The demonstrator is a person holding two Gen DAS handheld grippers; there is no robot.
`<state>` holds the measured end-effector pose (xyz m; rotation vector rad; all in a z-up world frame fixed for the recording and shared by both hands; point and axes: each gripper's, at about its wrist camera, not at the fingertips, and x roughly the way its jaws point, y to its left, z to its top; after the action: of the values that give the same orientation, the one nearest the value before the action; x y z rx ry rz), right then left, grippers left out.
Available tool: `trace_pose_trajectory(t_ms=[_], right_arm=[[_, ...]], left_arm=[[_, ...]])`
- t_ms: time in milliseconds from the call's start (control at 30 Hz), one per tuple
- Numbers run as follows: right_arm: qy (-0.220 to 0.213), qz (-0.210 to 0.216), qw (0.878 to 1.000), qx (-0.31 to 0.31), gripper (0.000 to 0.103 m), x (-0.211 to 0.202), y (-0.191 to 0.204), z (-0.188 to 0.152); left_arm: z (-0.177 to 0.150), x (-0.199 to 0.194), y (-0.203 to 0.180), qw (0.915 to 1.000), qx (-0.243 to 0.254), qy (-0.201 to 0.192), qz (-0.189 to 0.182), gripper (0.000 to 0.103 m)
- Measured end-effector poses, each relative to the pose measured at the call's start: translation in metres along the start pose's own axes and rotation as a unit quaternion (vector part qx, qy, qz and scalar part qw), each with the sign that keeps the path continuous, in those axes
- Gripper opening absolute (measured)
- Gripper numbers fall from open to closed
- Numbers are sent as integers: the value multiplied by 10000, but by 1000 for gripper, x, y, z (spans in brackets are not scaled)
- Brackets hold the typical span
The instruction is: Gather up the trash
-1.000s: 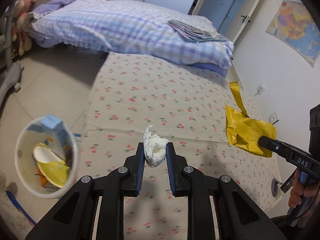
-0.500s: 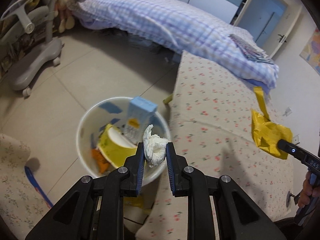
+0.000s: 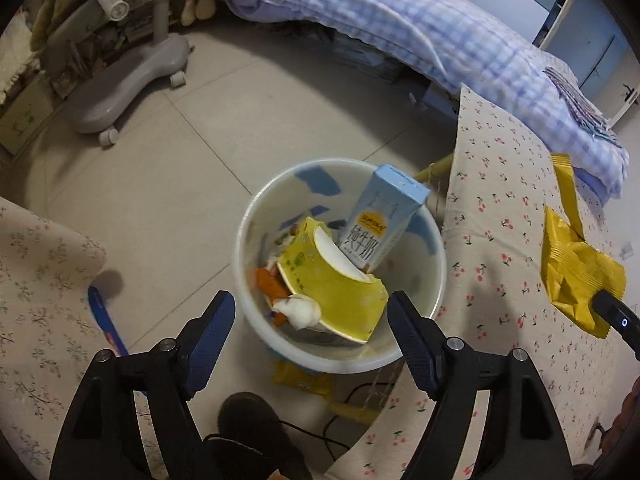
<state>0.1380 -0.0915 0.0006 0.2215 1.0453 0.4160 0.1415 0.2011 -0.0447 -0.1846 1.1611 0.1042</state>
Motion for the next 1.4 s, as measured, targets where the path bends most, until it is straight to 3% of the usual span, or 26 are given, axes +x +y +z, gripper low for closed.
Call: trace_pose_trajectory(t_ms=[100, 533, 633, 667, 700, 733, 933, 1033, 1200, 1400], right_arm=[[68, 51, 10000, -42, 18, 12, 10, 1], [347, 645, 9961, -487, 19, 76, 70, 5], [258, 848, 9943, -594, 26, 89, 79, 7], [229, 853, 9943, -592, 45, 93, 80, 9], [212, 814, 9950, -532, 63, 95, 78, 9], [170, 770, 9959, -449, 65, 94, 76, 9], [-104, 376, 9988, -291, 66, 63, 56, 11], [-296, 40, 9993, -216, 76, 35, 41, 6], [-330, -581, 9978, -6, 80, -9, 12, -15], [-404, -1357, 9897, 203, 90, -59, -14, -51]], left_arm=[[-6, -6, 13, 9999, -139, -75, 44, 87], [-22, -21, 52, 9985, -286, -119, 442, 87], [-25, -21, 55, 9986, -298, -114, 425, 87], [-27, -22, 54, 9986, -294, -122, 424, 87], [-28, -23, 53, 9986, -289, -128, 416, 87], [-29, -23, 52, 9987, -284, -131, 401, 87], [-38, -44, 26, 9989, -18, -415, 228, 94], [-47, -53, 8, 9987, 125, -483, 105, 99], [-70, -73, -24, 9979, 261, -593, -69, 99], [-96, -94, -60, 9945, 598, -864, 19, 99]])
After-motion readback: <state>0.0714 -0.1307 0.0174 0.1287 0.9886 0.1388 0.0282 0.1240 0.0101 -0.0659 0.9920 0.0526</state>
